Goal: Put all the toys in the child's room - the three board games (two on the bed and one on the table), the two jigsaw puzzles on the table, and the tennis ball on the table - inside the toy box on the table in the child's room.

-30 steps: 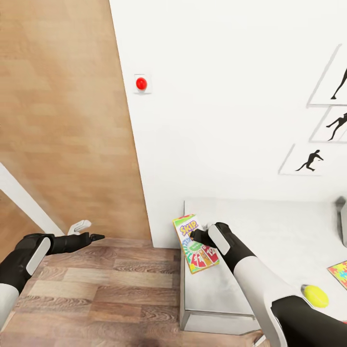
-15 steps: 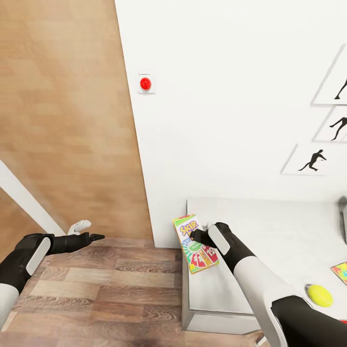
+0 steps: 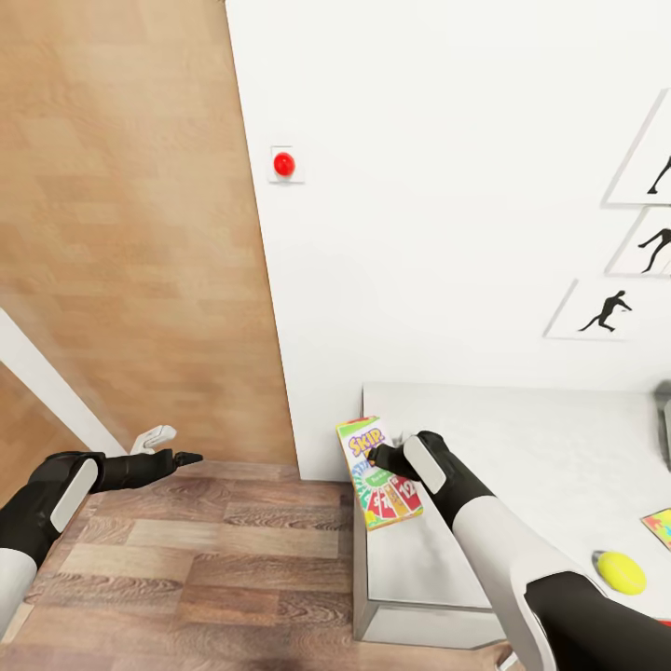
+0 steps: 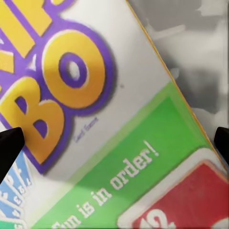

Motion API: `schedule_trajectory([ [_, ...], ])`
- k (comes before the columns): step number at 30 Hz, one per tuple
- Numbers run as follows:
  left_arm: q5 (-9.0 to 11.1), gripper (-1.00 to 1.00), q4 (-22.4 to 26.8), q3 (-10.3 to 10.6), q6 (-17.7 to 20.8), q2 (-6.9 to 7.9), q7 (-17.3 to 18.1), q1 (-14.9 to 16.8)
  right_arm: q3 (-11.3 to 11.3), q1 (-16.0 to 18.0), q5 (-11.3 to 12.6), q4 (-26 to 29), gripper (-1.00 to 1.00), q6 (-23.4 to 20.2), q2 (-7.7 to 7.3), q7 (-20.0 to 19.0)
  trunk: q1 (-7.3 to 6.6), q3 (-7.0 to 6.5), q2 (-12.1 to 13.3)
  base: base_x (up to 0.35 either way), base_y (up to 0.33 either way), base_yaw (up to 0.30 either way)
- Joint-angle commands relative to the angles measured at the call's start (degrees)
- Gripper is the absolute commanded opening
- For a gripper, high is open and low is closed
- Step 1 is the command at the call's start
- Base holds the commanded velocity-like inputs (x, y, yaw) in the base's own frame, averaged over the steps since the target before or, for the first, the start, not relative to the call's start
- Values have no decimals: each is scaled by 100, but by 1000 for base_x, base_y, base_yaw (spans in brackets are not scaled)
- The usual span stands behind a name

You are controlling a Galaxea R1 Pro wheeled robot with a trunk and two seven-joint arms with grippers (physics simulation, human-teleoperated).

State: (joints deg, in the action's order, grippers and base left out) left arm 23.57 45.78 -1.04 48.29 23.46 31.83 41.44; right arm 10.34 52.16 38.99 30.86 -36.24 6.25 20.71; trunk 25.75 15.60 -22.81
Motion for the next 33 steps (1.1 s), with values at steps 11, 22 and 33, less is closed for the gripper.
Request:
schedule_trajectory([
  [11,-3,100,1,-11,31,1,18,4,28,4,48,18,100,-6,-2,56,4,-87,-11,0,0,0],
  [22,-1,100,1,-11,31,1,16,4,22,4,39,33,100,13,-19,60,4,-187,-11,0,0,0],
  [33,-7,100,1,-11,31,-4,16,4,9,-249,41,696,100,-1,-63,68,4,-287,-11,0,0,0],
])
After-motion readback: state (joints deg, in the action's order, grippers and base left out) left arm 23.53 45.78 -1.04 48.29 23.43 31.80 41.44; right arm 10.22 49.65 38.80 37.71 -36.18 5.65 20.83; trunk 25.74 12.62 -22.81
